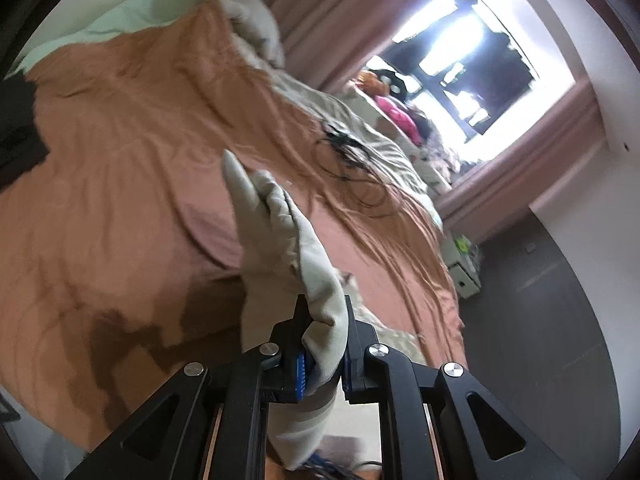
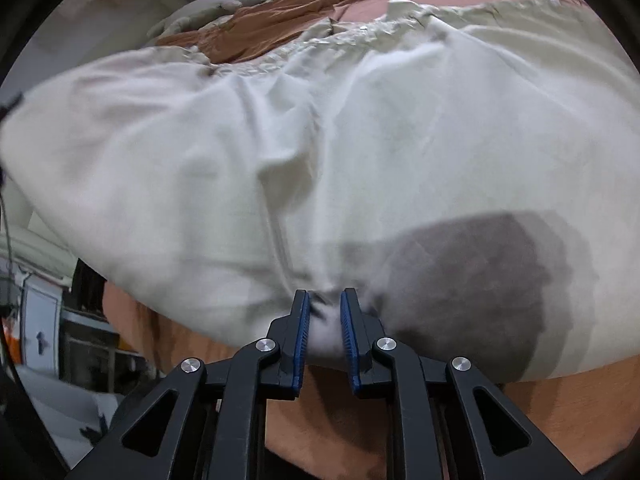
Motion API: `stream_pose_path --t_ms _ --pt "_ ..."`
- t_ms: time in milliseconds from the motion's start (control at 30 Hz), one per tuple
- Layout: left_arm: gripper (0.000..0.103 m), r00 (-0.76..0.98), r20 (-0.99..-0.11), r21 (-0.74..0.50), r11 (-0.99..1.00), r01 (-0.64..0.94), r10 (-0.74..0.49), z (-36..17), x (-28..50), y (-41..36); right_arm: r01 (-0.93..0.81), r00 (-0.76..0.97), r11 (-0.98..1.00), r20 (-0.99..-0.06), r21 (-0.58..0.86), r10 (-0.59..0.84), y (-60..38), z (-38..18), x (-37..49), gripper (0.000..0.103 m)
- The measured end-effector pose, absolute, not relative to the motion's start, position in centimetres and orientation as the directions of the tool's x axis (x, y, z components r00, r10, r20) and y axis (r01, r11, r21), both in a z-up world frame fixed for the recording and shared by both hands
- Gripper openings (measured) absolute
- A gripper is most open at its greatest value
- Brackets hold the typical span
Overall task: Fold large clothes
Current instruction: 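Lift the garment's side edge with the left tool and fold it over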
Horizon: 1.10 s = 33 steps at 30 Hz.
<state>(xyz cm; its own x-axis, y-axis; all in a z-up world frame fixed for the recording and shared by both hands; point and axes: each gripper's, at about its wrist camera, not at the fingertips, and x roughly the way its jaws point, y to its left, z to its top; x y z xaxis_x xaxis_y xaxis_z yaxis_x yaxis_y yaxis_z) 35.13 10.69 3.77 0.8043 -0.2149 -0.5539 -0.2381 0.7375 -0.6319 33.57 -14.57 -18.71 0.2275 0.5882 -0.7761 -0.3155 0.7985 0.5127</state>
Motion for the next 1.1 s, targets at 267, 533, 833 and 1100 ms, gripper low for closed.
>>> stream_pose_path --t_ms 267,533,833,1100 --pt "0.012 0.788 -0.550 -0.579 0.806 -0.119 -0.279 7.0 38.7 3.4 -0.264 0.184 0.746 -0.728 0.611 0.661 -16.8 -18.4 33.5 0.013" --pt "0.012 0.744 -0.571 -0.539 0.842 -0.021 -0.347 7.9 42.1 -4.4 -0.239 0.290 0.738 -0.679 0.631 0.674 -23.9 -14.8 31.8 0.013" --pt "0.012 0.585 -0.688 -0.489 0.870 0.064 -0.430 1.6 47.6 -17.2 -0.118 0.447 0.724 -0.614 0.680 0.650 -35.1 -12.5 29.8 0.013" --pt "0.013 0.440 -0.775 -0.442 0.887 0.135 -0.453 -5.0 48.2 -26.0 0.022 0.515 0.752 -0.652 0.659 0.557 -42.7 -13.4 28.6 0.014"
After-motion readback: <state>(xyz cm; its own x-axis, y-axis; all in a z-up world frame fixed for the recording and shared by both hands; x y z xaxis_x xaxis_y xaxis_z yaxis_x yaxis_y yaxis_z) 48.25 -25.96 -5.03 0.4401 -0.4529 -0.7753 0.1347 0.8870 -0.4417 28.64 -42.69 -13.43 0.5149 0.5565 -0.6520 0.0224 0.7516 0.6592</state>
